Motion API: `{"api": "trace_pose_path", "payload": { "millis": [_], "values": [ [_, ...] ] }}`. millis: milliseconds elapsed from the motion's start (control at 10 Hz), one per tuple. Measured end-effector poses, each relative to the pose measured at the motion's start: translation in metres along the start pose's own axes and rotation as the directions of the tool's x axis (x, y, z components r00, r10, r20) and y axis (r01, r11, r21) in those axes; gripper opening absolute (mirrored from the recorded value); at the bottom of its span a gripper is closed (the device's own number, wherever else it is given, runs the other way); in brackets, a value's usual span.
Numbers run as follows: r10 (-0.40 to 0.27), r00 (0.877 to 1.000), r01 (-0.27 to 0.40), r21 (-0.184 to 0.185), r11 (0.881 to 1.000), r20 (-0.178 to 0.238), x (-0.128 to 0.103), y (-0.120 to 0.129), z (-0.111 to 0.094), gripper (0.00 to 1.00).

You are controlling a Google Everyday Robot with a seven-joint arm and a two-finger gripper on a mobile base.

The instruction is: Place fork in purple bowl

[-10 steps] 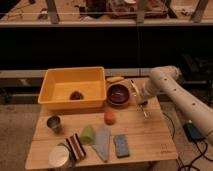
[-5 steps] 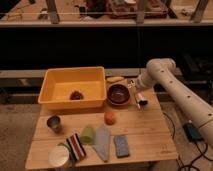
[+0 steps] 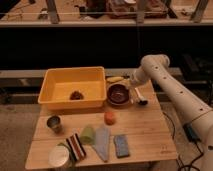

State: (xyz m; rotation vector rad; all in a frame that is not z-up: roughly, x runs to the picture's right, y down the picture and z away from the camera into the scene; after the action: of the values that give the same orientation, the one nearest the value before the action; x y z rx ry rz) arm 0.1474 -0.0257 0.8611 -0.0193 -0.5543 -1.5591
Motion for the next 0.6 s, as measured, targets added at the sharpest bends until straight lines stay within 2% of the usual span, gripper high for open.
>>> {"api": "trace_pose_path", "payload": {
  "millis": [200,600],
  "values": [
    [-0.001,1.0,0.001,-0.003,1.0,-0.015,0.011,-0.009,0.008,0.0],
    [0.005,0.997,-0.005,0.001,1.0,-0.073,0.021,-0.013,0.026,0.0]
  ]
}}
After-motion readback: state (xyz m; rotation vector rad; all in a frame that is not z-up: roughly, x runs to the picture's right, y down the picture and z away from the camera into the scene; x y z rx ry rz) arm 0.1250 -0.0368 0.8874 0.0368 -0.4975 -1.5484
